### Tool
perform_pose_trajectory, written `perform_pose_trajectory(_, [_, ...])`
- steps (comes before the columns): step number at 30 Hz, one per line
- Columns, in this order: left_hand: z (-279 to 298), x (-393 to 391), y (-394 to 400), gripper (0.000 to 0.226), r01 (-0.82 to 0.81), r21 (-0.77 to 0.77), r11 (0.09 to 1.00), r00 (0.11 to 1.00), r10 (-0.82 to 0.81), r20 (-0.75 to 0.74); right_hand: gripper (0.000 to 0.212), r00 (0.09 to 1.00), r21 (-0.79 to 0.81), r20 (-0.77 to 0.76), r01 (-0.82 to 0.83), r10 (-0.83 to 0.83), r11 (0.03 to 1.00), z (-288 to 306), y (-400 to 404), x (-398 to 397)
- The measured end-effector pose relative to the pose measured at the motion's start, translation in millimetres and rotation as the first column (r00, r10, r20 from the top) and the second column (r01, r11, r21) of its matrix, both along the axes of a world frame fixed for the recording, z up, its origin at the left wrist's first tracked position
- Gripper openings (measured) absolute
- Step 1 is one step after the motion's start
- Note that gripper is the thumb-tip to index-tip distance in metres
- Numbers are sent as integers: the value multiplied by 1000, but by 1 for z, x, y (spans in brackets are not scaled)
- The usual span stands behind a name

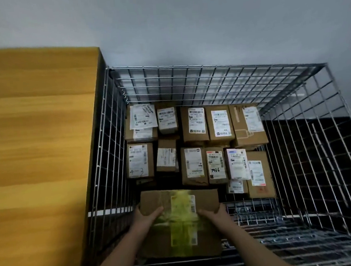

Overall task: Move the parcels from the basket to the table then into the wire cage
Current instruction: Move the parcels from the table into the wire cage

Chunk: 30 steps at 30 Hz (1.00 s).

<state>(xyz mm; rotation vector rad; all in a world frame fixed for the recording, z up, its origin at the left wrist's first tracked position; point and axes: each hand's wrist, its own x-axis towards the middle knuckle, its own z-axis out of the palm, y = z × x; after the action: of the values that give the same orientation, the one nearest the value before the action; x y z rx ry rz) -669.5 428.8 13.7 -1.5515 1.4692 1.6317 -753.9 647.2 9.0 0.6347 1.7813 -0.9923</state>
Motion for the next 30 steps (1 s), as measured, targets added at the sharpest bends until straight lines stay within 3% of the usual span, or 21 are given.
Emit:
perform_pose_trajectory(5, [-37, 2, 3, 84, -44, 17, 999, 998, 43, 43, 91, 997, 16, 60, -45, 44, 999, -33, -2, -13])
perform_pose_trajectory(8, [-66, 1, 6, 101, -54, 13, 998, 995, 53, 84, 90, 995, 23, 91, -46, 44, 999, -54, -2, -16])
perform_pose_trajectory(18, [-144, -10, 8, 102, 47, -26, 999, 990, -43, 134, 87, 993, 41, 119, -28, 23, 999, -140, -2, -20])
perform_pose_trajectory(26, [-204, -6, 0, 87, -9, -60, 998, 992, 17, 122, 89, 996, 45, 44, -84, 82, 995, -200, -12, -26])
perform_pose_trajectory(30, [-218, -7, -2, 78, -37, -102, 994, 994, 48, 100, 79, 994, 57, -16, -111, 112, 992, -213, -10, -23])
